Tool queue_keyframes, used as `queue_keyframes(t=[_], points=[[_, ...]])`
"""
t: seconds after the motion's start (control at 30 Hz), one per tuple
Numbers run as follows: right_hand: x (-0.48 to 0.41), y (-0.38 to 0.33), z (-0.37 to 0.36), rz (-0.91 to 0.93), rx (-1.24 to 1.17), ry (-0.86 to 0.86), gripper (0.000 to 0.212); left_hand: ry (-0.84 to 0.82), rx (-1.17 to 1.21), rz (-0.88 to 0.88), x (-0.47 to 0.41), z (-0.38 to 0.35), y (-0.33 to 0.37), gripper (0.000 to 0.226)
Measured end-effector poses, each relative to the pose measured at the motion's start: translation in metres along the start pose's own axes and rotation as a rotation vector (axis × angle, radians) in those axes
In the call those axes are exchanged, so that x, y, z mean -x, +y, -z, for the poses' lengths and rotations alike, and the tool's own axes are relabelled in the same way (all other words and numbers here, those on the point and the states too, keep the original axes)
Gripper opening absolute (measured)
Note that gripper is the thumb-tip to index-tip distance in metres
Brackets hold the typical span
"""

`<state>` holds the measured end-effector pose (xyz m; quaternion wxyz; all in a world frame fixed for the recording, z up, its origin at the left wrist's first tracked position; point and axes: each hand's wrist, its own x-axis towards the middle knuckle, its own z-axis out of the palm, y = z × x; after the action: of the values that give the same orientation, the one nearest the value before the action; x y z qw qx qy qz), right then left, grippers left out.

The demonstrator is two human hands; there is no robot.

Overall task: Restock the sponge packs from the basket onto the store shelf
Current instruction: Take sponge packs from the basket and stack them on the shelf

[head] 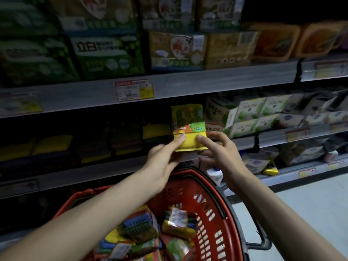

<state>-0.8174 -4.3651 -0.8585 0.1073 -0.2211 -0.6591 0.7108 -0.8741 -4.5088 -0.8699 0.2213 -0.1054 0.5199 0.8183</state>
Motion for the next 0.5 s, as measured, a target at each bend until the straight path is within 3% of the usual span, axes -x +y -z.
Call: queue_keyframes(t=[0.07, 0.2, 0.3, 0.5], points=[[-0.003, -0.002, -0.006, 0.013, -0.046, 0.057, 0.036, 0.029, 0.045, 0.003, -0.002, -0.003, 0.000, 0.050], [-0.012, -0.001, -0.013, 0.020, -0.086, 0.143, 0.041, 0.091, 0.081, 0.026, -0.003, -0.007, 0.000, 0.041], [-0.015, -0.001, -0.018, 0.011, -0.098, 0.162, 0.044, 0.154, 0.073, 0.044, -0.003, -0.009, 0.001, 0.050], [-0.018, 0.004, -0.023, 0.016, -0.089, 0.161, 0.014, 0.231, 0.138, 0.066, -0.003, -0.014, 0.001, 0.038]])
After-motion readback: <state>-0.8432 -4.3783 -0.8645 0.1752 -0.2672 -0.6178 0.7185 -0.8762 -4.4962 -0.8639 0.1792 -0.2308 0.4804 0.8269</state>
